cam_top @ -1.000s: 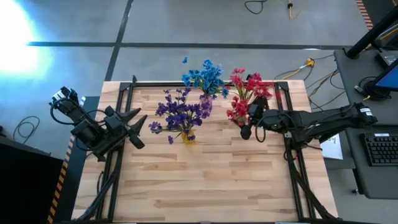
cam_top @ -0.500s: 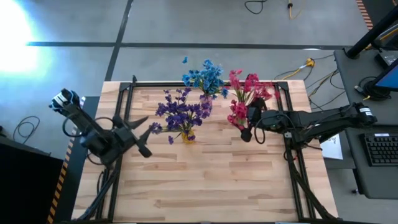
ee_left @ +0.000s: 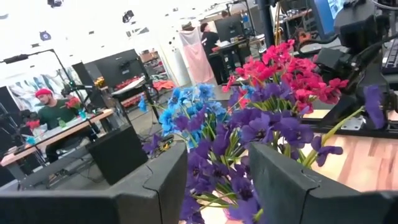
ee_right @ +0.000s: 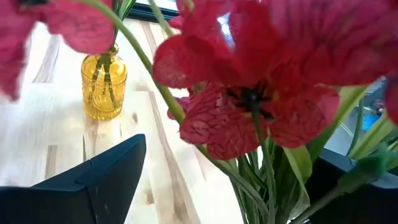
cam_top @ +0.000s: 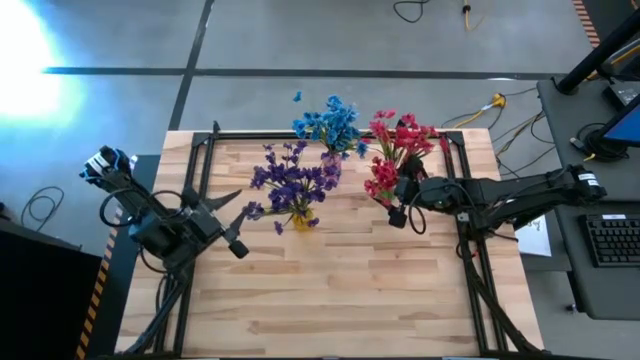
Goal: Sort flowers into vase by color
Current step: Put the pink flowers into the green vase
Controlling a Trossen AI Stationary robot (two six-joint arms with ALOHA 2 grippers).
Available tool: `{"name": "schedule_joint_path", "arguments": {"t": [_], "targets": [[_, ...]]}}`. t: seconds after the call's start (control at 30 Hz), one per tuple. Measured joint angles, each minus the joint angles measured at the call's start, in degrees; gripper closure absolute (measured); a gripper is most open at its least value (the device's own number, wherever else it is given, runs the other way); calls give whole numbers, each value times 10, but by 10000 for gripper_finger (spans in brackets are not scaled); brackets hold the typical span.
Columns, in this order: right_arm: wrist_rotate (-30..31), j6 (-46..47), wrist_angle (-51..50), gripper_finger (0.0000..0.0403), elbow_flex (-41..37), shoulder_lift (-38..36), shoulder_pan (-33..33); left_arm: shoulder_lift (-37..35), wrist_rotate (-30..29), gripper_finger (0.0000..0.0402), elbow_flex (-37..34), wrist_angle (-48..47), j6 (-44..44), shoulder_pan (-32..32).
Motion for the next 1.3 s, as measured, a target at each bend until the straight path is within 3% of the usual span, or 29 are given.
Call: {"name": "schedule_joint_path", "arguments": {"t": [0.47, 0.77, 1.03, 1.3], "targets": [[31, -86, 0, 44, 0, 0, 0, -4, 0, 245, -23, -1, -22, 0], [25, -6, -4, 44, 0, 0, 0, 27, 46, 245, -29, 0, -36, 0], [10, 46, -4, 44, -3, 0, 0, 56, 191, 247, 47, 0, -46, 32], [10, 27, -5, 44, -3, 0, 0, 57, 177, 247, 159, -7, 101, 43]]}}
